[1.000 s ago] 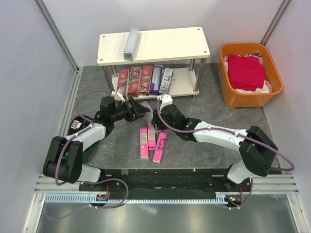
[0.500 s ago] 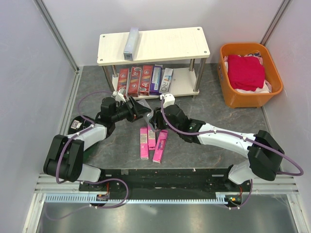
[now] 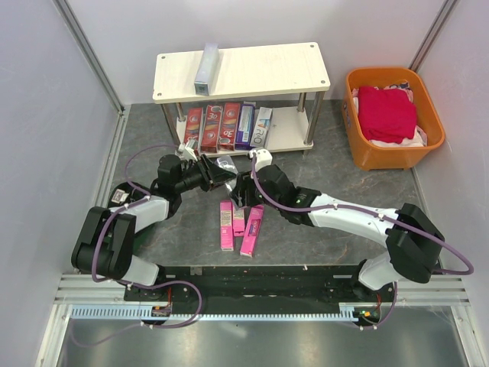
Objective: Place and organize the toothpastes onto the shelf
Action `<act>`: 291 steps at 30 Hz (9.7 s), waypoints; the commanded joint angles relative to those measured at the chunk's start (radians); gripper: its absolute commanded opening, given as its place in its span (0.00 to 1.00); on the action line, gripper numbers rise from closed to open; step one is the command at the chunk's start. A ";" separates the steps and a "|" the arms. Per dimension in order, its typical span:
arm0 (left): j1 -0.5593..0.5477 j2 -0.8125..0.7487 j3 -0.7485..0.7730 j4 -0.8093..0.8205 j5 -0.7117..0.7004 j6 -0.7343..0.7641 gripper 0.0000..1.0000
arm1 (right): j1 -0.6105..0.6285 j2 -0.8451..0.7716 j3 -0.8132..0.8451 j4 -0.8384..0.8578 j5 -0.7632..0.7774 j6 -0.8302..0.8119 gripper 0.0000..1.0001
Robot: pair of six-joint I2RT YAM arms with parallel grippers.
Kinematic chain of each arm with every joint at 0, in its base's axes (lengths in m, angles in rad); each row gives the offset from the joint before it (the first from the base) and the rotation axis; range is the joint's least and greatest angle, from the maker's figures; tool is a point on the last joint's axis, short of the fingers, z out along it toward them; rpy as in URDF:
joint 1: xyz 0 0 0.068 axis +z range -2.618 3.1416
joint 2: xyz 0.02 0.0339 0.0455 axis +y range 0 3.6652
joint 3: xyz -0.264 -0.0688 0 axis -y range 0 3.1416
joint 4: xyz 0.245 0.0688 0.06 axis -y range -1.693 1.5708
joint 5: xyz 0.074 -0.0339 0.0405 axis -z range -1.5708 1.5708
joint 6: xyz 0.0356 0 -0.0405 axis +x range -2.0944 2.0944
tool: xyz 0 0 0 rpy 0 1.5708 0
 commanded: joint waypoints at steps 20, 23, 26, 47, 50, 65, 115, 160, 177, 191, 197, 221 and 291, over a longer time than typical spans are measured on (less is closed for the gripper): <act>0.110 -0.064 0.005 0.376 0.395 -0.071 0.29 | -0.234 -0.042 0.000 0.245 -0.697 0.009 0.94; 0.110 -0.063 -0.007 0.504 0.402 -0.149 0.29 | -0.231 -0.025 -0.008 0.263 -0.742 0.014 0.92; 0.110 -0.043 -0.011 0.608 0.404 -0.218 0.29 | -0.229 -0.024 -0.029 0.298 -0.784 0.029 0.89; 0.109 0.051 -0.024 0.969 0.409 -0.424 0.68 | -0.228 -0.059 -0.029 0.329 -0.745 0.061 0.32; 0.109 -0.013 -0.029 0.811 0.393 -0.313 0.83 | -0.229 -0.076 -0.003 0.288 -0.715 0.044 0.30; 0.109 -0.471 0.087 -0.428 -0.057 0.418 0.95 | -0.237 -0.085 0.202 0.145 -0.637 -0.017 0.28; 0.109 -0.431 0.381 -0.705 -0.322 0.507 0.95 | -0.526 0.670 1.270 0.053 -0.478 0.501 0.31; 0.110 -0.080 0.953 -0.779 -0.389 0.469 0.95 | -0.438 0.574 1.141 -0.088 -0.595 0.363 0.92; 0.118 -0.051 0.953 -0.749 -0.429 0.475 0.95 | -0.424 0.455 0.971 -0.057 -0.506 0.341 0.93; 0.120 0.111 1.033 -0.660 -0.352 0.433 0.95 | -0.455 0.151 0.650 -0.037 -0.440 0.261 0.93; 0.120 0.109 1.008 -0.622 -0.308 0.392 0.95 | -0.467 0.108 0.592 -0.039 -0.428 0.250 0.93; 0.120 0.083 0.922 -0.564 -0.309 0.363 0.95 | -0.492 0.041 0.470 -0.042 -0.411 0.229 0.95; -0.235 0.141 -0.001 -0.645 -0.427 0.364 0.65 | -0.282 0.044 -0.005 -0.179 -0.238 0.055 0.98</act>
